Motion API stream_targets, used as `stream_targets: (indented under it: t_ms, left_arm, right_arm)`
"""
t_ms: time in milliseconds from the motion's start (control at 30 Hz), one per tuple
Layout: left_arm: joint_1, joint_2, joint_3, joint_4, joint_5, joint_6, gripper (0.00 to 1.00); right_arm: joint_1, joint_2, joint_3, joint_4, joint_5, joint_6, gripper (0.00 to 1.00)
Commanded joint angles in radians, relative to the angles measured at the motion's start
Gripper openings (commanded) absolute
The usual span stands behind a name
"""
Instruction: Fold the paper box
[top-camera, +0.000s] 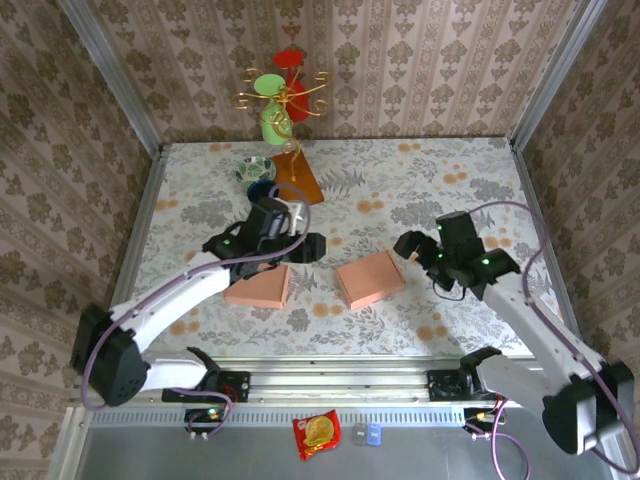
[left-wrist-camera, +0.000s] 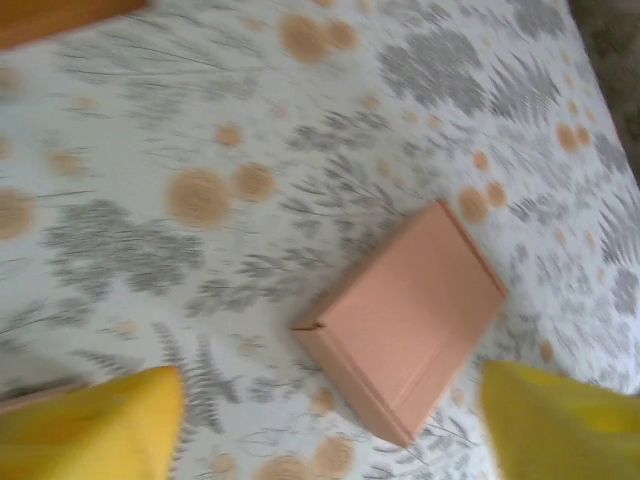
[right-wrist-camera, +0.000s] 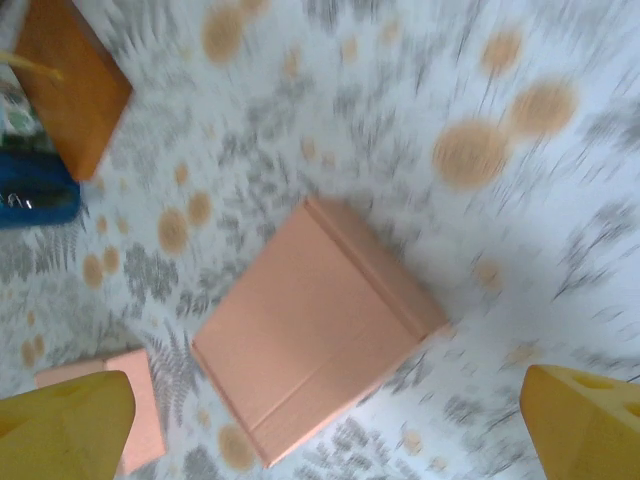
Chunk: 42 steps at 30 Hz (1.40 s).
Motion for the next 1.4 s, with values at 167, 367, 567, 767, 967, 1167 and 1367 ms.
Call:
stream_targets:
  t_ms: [167,367,567,767,967,1167,1367]
  left_arm:
    - [0.237,-0.262,-0.158,-0.069,-0.211,-0.013,1.0]
    - [0.347,-0.337,-0.212,-0.13,-0.472,-0.04,1.0]
    - [0.371,-0.236,-0.208,-0.106,-0.671,0.024,1.0]
    - [0.4,-0.166,-0.264,0.05,-0.709,0.146,1.0]
    - [0.444,-0.126,-0.338,0.247,-0.751,0.222,1.0]
    - [0.486,-0.042,-0.345,0.411,-0.734,0.387,1.0]
    - [0.511,0.076,-0.464,0.826,-0.693,0.518,1.0]
  right_arm:
    - [-0.059,-0.18,-0.154,0.206,0.688,-0.537,1.0]
    - [-0.173,-0.101,-0.456,0.723,0.565,-0.666,1.0]
    - [-0.215,0.12,-0.534,1.055,0.399,-0.704,1.0]
    - [-0.281,0.315,-0.505,1.329,0.272,-0.719,1.0]
    - [-0.325,0.481,-0.47,1.476,0.176,-0.723,1.0]
    - [-0.288,0.571,-0.476,1.55,0.176,-0.768,1.0]
    - [-0.247,0.575,-0.475,1.565,0.292,-0.777,1.0]
